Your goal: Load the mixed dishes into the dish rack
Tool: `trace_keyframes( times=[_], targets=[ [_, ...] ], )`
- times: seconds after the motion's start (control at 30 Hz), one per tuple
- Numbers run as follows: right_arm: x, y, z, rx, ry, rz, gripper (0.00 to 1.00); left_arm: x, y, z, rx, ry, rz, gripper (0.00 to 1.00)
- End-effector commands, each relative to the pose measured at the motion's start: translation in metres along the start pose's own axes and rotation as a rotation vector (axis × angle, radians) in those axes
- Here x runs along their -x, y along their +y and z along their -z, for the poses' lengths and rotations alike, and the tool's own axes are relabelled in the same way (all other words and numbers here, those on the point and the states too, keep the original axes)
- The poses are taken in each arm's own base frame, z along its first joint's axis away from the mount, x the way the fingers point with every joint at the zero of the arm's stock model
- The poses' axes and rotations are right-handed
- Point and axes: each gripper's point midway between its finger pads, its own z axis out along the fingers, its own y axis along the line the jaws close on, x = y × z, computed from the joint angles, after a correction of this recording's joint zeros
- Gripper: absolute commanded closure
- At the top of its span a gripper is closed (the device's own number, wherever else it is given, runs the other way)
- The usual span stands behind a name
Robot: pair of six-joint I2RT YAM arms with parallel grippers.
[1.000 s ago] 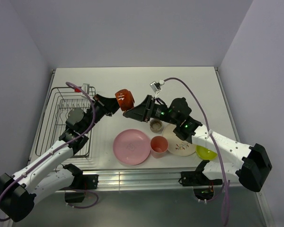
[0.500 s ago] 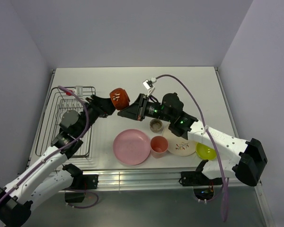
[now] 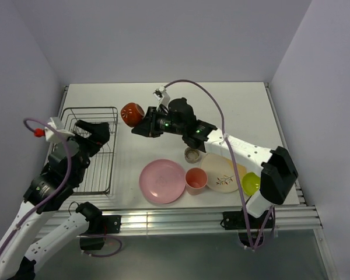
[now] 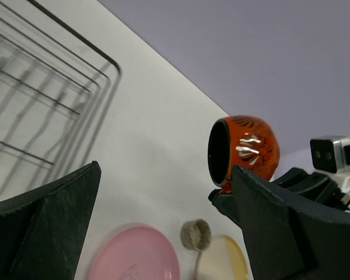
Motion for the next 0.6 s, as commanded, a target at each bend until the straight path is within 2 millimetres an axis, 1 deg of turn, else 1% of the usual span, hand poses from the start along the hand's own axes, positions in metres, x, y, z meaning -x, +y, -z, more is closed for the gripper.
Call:
trace_keyframes(
  times=[0.0,0.03,0.07,0.1,0.13,0.17,0.2,0.23,0.27,0.3,0.33,0.37,0.4,0.43,0.47,0.5,0.53,0.57],
  targets=[
    [0.021,0.016,-0.020,0.014,-0.050,0.127,1.00,0.048,0.039,0.023,0.217,-0.155,-0.048,0.01],
    [0.021,0.026,-0.027,0.018,-0.038,0.144,1.00,0.052,0.047,0.027,0.255,-0.165,-0.065,0.01],
    [0.018,0.029,-0.034,0.015,-0.022,0.159,1.00,0.061,0.051,0.031,0.281,-0.201,-0.068,0.01],
    [0.008,0.019,-0.051,-0.014,0.008,0.189,1.00,0.072,0.050,0.037,0.286,-0.228,-0.055,0.01],
    [0.004,0.036,-0.058,-0.007,0.027,0.214,1.00,0.077,0.052,0.041,0.295,-0.243,-0.051,0.01],
    [-0.009,0.025,-0.074,-0.037,0.063,0.251,1.00,0.085,0.054,0.046,0.305,-0.269,-0.052,0.01],
    [0.003,0.042,-0.081,-0.028,0.032,0.282,1.00,0.090,0.053,0.050,0.296,-0.282,-0.041,0.01],
    [-0.014,0.042,-0.088,-0.046,0.084,0.295,1.00,0.094,0.053,0.054,0.288,-0.290,-0.032,0.01],
    [-0.029,0.030,-0.104,-0.065,0.125,0.304,1.00,0.098,0.053,0.057,0.286,-0.303,-0.020,0.01],
    [-0.022,0.044,-0.109,-0.039,0.113,0.328,1.00,0.106,0.053,0.064,0.272,-0.325,0.002,0.02],
    [-0.034,0.040,-0.115,-0.050,0.150,0.333,1.00,0.108,0.053,0.067,0.262,-0.331,0.012,0.02],
    [-0.047,0.025,-0.128,-0.073,0.188,0.341,1.00,0.113,0.051,0.070,0.248,-0.345,0.018,0.03],
    [-0.039,0.037,-0.133,-0.051,0.173,0.357,1.00,0.117,0.048,0.075,0.220,-0.350,0.028,0.03],
    [-0.049,0.029,-0.137,-0.080,0.207,0.364,1.00,0.119,0.046,0.077,0.204,-0.353,0.027,0.04],
    [-0.065,0.017,-0.148,-0.096,0.243,0.381,1.00,0.122,0.045,0.079,0.190,-0.355,0.030,0.04],
    [-0.063,0.023,-0.151,-0.095,0.245,0.393,1.00,0.125,0.042,0.083,0.167,-0.360,0.045,0.05],
    [-0.074,0.010,-0.159,-0.119,0.267,0.399,1.00,0.126,0.042,0.085,0.158,-0.363,0.047,0.05],
    [-0.080,0.011,-0.162,-0.116,0.278,0.420,1.00,0.128,0.039,0.087,0.144,-0.362,0.053,0.05]
  ],
)
